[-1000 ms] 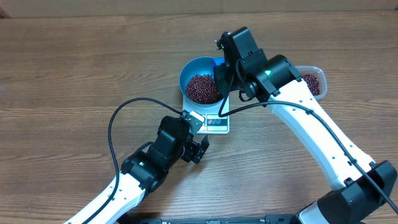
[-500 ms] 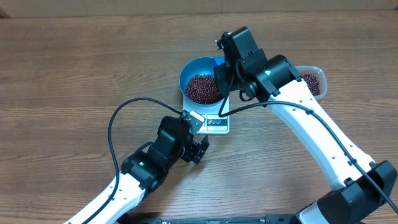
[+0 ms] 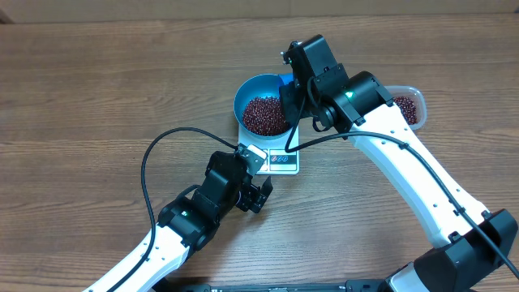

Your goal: Scoop item into bowl and weigh 150g on scale

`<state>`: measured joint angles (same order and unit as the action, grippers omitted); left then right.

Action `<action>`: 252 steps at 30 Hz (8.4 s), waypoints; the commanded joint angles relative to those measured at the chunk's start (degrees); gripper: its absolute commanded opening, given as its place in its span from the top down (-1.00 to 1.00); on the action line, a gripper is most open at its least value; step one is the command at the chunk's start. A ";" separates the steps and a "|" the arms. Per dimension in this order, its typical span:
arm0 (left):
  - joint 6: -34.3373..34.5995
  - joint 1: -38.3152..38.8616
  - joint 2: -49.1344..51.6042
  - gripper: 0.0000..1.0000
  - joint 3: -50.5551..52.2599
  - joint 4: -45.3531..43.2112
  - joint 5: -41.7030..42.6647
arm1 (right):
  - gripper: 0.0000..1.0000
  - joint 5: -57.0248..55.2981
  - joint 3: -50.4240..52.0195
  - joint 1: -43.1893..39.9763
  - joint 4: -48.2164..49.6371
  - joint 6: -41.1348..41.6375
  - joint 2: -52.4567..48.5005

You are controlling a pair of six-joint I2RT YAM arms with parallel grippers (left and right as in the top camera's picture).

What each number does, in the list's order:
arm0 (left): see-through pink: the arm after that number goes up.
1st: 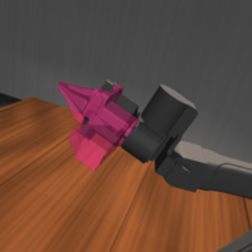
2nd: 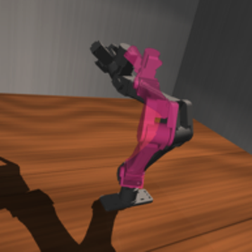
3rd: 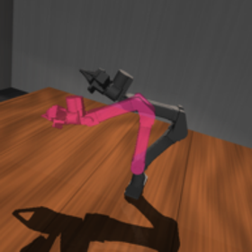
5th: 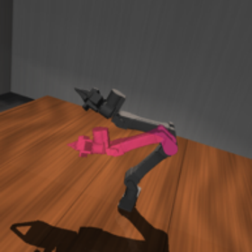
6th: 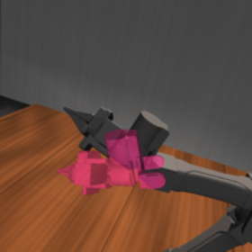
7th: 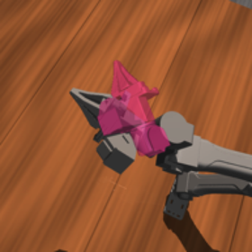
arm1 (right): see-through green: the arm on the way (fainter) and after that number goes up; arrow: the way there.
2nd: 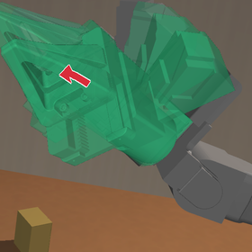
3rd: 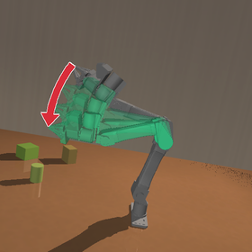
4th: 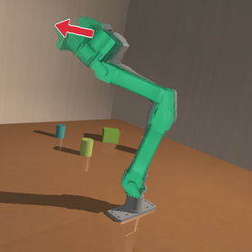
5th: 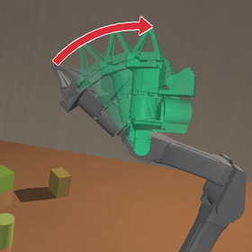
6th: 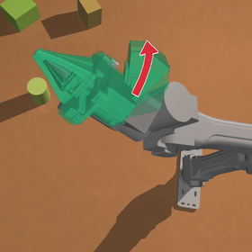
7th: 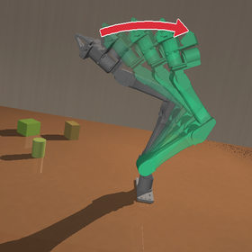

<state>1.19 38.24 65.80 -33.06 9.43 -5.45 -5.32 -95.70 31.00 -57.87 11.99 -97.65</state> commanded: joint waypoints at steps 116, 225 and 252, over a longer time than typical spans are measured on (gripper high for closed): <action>0.52 0.02 0.11 -0.99 0.35 -0.02 -0.72 | 0.93 -1.46 -1.77 -0.02 0.66 1.36 1.40; 0.52 0.02 0.11 -1.00 0.35 0.00 -0.72 | 0.92 -1.70 -1.79 -38.21 -7.43 -8.02 2.71; 0.52 0.02 0.11 -0.99 0.35 0.00 -0.72 | 0.93 -17.40 -1.77 -26.99 -11.56 -3.04 2.71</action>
<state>1.19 38.24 65.80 -33.06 9.43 -5.43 -21.43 -95.70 3.53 -69.95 7.03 -97.23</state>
